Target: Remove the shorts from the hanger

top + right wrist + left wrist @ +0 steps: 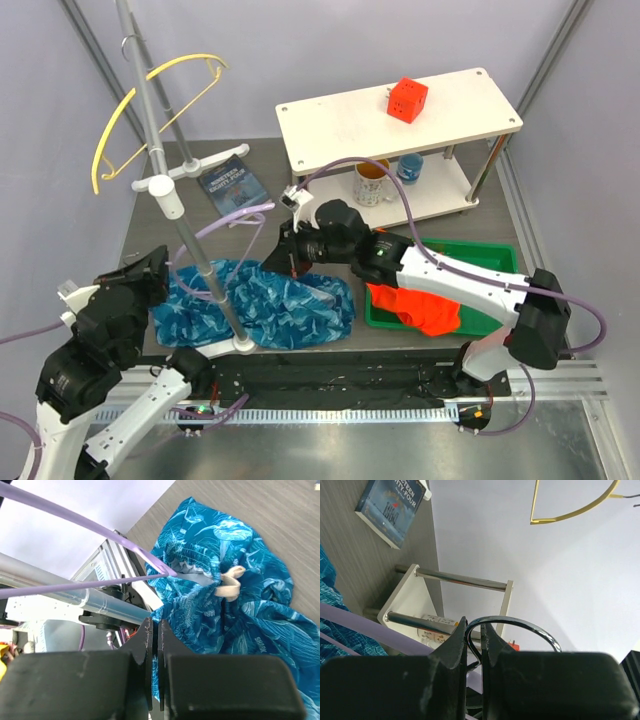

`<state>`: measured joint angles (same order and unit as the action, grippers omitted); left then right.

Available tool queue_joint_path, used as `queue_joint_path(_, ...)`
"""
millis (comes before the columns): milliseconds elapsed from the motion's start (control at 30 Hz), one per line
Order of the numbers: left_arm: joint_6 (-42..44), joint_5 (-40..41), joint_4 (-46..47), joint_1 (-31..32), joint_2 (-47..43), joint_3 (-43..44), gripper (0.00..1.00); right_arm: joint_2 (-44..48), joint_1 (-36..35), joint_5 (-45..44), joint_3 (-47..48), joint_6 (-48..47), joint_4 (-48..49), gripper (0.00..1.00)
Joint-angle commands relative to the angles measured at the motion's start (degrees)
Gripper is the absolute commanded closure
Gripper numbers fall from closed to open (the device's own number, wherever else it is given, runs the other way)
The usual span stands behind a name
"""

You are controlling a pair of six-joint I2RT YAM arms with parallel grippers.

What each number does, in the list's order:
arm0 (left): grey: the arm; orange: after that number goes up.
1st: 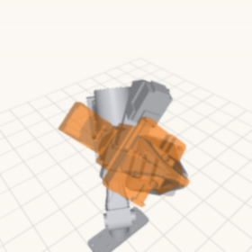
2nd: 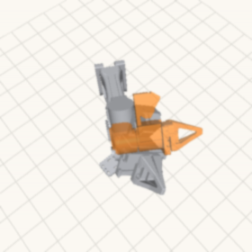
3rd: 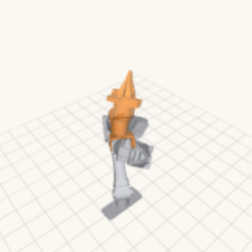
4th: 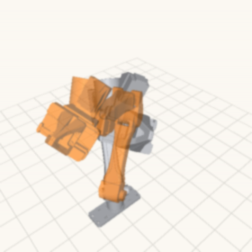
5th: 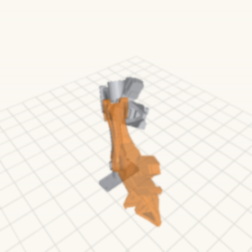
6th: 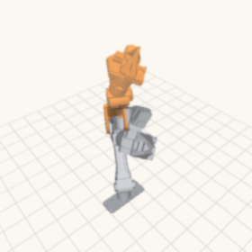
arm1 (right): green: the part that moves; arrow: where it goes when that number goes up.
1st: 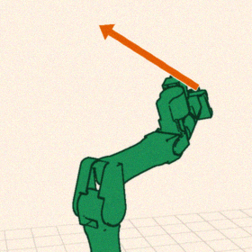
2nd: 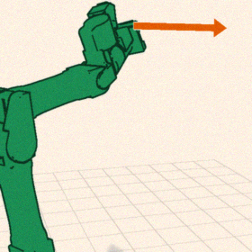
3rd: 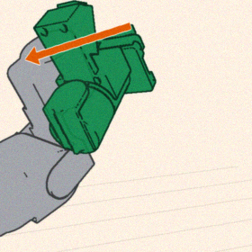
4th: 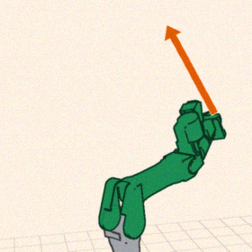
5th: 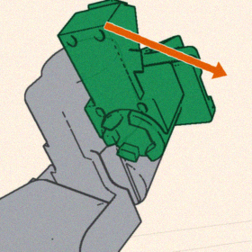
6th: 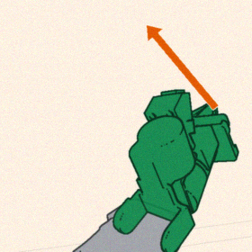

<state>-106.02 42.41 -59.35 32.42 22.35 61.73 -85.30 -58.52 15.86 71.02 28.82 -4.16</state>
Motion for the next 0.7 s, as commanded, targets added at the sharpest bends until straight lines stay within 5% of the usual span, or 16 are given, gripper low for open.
queue_joint_path(0,4.0,5.2,3.6,-0.3,-1.6,3.3,1.00,7.7,0.8,-9.8,4.1,-3.4,-3.7,0.99)
queue_joint_path(267,22.7,9.2,4.2,-0.3,-2.7,7.9,0.99,27.1,5.2,-28.4,5.9,-15.4,-11.1,0.99)
queue_joint_path(433,33.6,8.1,8.2,-0.3,-1.8,8.1,1.00,27.7,5.3,-44.0,17.1,-23.9,-21.7,0.99)
queue_joint_path(667,45.3,5.1,6.6,-0.3,6.2,14.5,1.00,25.2,5.2,-60.1,37.9,-37.8,-21.5,0.99)
